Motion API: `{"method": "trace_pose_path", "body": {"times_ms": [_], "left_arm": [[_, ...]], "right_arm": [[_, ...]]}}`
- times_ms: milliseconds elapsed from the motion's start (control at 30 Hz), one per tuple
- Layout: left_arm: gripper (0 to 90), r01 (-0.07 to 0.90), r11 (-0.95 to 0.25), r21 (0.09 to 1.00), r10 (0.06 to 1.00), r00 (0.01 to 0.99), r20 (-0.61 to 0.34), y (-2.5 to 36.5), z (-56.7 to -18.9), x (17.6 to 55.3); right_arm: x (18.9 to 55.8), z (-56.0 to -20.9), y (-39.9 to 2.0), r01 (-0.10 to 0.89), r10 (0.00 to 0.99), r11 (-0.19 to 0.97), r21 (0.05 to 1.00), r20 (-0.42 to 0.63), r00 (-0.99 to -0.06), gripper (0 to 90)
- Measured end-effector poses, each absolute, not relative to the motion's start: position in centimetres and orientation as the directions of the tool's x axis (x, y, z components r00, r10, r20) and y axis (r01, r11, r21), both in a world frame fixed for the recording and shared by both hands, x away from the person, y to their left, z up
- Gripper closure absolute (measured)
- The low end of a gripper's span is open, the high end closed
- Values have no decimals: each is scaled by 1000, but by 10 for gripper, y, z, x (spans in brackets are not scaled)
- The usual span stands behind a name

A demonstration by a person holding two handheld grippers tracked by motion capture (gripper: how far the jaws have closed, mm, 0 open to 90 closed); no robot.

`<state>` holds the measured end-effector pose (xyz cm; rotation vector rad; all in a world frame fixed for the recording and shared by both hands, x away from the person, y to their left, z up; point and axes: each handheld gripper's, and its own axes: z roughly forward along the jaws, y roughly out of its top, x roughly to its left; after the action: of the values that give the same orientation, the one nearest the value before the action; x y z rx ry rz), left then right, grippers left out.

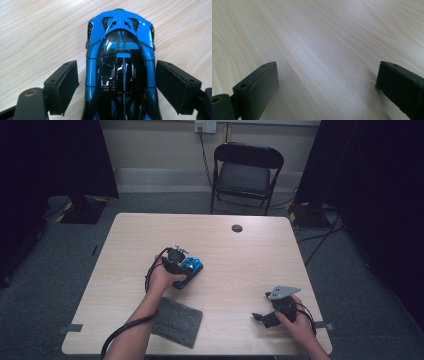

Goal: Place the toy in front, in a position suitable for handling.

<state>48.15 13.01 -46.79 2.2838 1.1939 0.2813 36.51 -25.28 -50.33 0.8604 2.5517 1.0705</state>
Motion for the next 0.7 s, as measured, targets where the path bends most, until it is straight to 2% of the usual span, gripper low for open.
{"method": "trace_pose_path", "body": {"times_ms": [267, 333, 433, 700], "left_arm": [[190, 689, -418, 592, 815, 572, -91, 147, -463, 468], [189, 684, -429, 590, 809, 581, -85, 150, -462, 465], [189, 674, -432, 599, 808, 585, -76, 155, -461, 460], [188, 683, -409, 605, 820, 566, -85, 170, -462, 449]], "right_arm": [[365, -503, -251, 431, 603, 558, 709, 10, -798, 15], [365, -503, -250, 434, 608, 554, 711, 11, -794, 34], [365, -499, -247, 444, 609, 533, 720, 38, -792, 142], [361, -488, -226, 423, 572, 543, 725, 50, -819, 144]]}}
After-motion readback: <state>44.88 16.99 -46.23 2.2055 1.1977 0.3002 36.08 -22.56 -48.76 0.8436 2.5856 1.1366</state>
